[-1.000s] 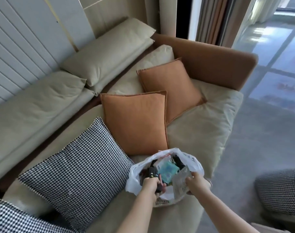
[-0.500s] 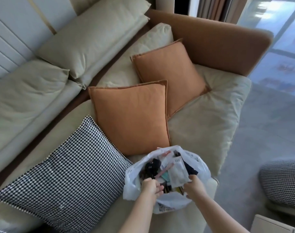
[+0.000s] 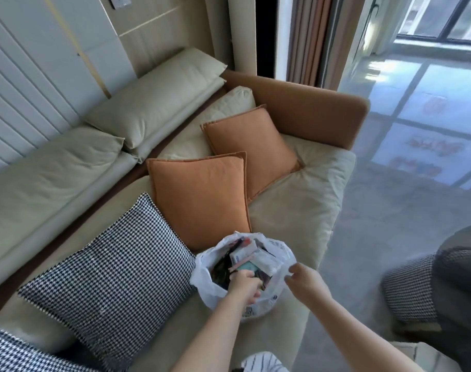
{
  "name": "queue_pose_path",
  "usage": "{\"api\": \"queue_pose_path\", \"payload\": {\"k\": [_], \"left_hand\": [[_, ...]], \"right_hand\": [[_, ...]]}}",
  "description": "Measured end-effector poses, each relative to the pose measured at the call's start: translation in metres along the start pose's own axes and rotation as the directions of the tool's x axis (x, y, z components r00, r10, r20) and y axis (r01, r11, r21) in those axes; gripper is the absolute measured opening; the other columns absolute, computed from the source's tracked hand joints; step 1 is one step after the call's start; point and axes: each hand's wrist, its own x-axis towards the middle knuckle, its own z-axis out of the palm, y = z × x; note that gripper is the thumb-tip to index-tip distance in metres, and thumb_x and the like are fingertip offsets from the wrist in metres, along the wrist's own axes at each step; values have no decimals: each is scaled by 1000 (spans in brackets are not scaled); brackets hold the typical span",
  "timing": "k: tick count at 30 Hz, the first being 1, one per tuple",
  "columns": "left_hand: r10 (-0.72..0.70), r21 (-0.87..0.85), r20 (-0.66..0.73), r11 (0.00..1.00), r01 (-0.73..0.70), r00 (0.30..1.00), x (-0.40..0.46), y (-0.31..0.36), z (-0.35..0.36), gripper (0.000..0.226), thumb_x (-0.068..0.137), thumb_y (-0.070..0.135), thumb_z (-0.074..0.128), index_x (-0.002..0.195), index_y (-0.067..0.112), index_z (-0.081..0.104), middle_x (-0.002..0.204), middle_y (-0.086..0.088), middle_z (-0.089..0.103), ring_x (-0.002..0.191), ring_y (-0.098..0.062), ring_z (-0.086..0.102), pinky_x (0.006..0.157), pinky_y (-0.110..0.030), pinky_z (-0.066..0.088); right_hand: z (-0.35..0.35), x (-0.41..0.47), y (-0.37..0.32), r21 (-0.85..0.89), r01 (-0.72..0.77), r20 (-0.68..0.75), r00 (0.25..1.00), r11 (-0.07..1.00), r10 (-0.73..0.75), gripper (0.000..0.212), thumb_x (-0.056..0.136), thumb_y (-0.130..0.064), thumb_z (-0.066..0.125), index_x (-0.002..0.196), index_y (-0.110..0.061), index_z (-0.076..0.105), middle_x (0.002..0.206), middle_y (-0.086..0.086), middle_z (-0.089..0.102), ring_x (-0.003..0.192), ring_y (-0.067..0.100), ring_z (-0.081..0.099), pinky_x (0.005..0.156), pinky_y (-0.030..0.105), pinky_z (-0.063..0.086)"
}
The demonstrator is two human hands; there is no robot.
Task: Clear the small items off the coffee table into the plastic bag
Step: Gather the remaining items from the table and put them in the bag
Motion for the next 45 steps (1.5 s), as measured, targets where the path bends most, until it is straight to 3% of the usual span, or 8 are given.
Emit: {"api": "queue_pose_path", "payload": {"k": [5,9,14,18,26,32,36,45], "left_hand": [[210,262,10,943,-205,978,-56,-2,33,24,84,9,51,68,25,45,87,-8,53,73,-22,50,65,-27,38],[297,421,76,856,-300,952,-87,-5,56,7,85,19,54,86,24,57,98,-8,60,84,-22,55,69,-28,48],[380,600,215,676,-429,900,-116,-4,81,37,84,29,56,118,17,60,120,-4,63,111,-22,57,96,-29,46],[451,677,330,499,-541,829,-139,-7,103,34,86,31,55,117,17,62,120,-2,65,112,-20,59,97,-30,46],[436,661,592,219,-718,678,-184,-55,151,34,88,34,54,116,17,64,122,-4,65,114,-20,59,95,-27,46],[318,610,745,29,-792,586,-227,-113,193,30,87,36,54,110,21,67,117,-1,67,109,-19,61,88,-26,47],[236,535,826,-47,-843,512,-262,-155,220,28,85,37,56,107,22,67,113,1,67,104,-17,62,87,-27,50],[111,387,922,-182,-904,372,-354,-282,273,30,87,41,59,110,23,65,113,3,65,95,-12,63,83,-27,53]], "right_hand": [[-19,-46,28,-85,98,-73,992,992,-104,35,87,-32,44,118,-28,58,122,-5,61,111,19,57,86,28,47],[-28,-81,54,-114,134,-175,973,985,-152,23,86,-34,47,105,-30,59,113,-5,64,106,20,59,73,26,42],[-36,-123,88,-102,67,-296,950,993,-94,29,86,-38,46,111,-31,58,116,-5,64,109,21,59,80,27,44],[-36,-160,118,-58,-36,-397,918,998,10,30,86,-41,46,108,-26,61,116,-3,65,108,21,60,83,27,46],[-4,-249,172,152,-226,-508,817,962,272,29,84,-41,49,104,-25,63,112,1,66,105,23,61,80,29,46],[37,-328,220,311,-345,-493,738,886,460,28,87,-40,51,108,-24,63,114,1,65,105,20,62,83,30,49],[62,-387,255,404,-410,-522,630,817,575,23,87,-39,49,102,-27,61,108,-2,66,99,20,62,73,28,44],[140,-536,332,564,-467,-487,477,681,731,22,86,-38,50,100,-24,61,104,-2,66,95,20,61,75,28,46]]}}
